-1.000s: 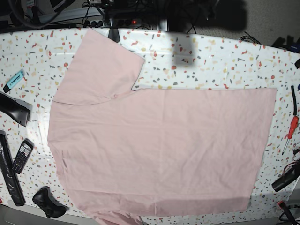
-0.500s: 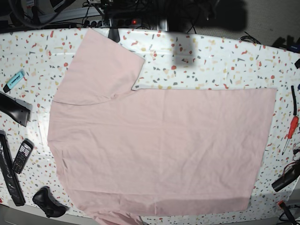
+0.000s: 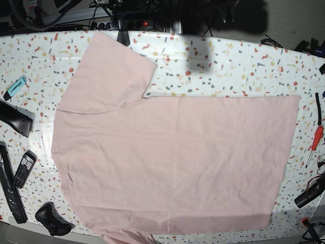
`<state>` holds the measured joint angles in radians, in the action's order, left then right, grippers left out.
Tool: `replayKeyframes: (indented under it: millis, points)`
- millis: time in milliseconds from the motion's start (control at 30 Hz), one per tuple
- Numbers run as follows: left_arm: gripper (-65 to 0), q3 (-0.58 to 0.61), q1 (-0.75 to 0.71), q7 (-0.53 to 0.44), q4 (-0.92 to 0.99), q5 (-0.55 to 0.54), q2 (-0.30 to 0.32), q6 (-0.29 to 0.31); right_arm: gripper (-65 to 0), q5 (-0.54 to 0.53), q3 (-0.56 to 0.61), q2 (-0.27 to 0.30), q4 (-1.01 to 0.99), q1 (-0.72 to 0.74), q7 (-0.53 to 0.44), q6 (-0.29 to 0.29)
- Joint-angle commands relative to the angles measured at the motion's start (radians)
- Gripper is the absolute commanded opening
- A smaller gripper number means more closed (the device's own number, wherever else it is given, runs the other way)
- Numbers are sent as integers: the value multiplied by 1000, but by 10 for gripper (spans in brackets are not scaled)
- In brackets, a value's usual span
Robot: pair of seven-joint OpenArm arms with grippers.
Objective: Fold the T-shirt properly
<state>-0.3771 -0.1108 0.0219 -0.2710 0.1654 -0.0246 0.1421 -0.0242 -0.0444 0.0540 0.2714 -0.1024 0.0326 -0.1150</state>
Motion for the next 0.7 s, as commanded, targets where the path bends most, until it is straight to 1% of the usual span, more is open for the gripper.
replayKeyframes:
  millis: [0, 133, 200, 233, 300, 333, 367, 433, 567, 600, 667]
  points:
    - [-525, 0, -8, -9, -5, 2, -6, 7, -650, 3, -1, 13, 6, -3, -6, -6]
    - [-525, 0, -22, -12, -10, 2, -5, 7, -650, 2, -1, 56, 21, -29, -6, -46]
    - [-525, 0, -40, -20, -30, 2, -5, 8, -650, 2, -1, 84, 47, -58, -6, -81]
    - [-525, 0, -54, -23, -45, 2, -5, 19, -650, 2, -1, 97, 64, -76, -6, -98]
    - [-525, 0, -79, -26, -87, -2, -2, 63, -650, -14, -1, 124, 108, -118, -6, -128]
    - [-525, 7, -93, -26, -109, -12, 1, 91, -650, -27, -1, 136, 134, -141, -6, -146]
    - [-525, 23, -106, -25, -131, -29, 8, 107, -650, -41, -1, 147, 161, -165, -3, -162]
    - [-525, 74, -133, -17, -179, -45, 16, 113, -650, -66, -1, 166, 224, -214, 11, -175]
    - [-525, 222, -207, 16, -305, -47, 47, 112, -650, -66, -1, 200, 371, -321, 38, -177]
    - [-525, 257, -231, 25, -343, -58, 54, 112, -650, -68, -1, 210, 410, -351, 38, -177]
    - [-525, 314, -281, 54, -427, -114, 67, 112, -650, -120, -1, 230, 488, -408, 47, -177]
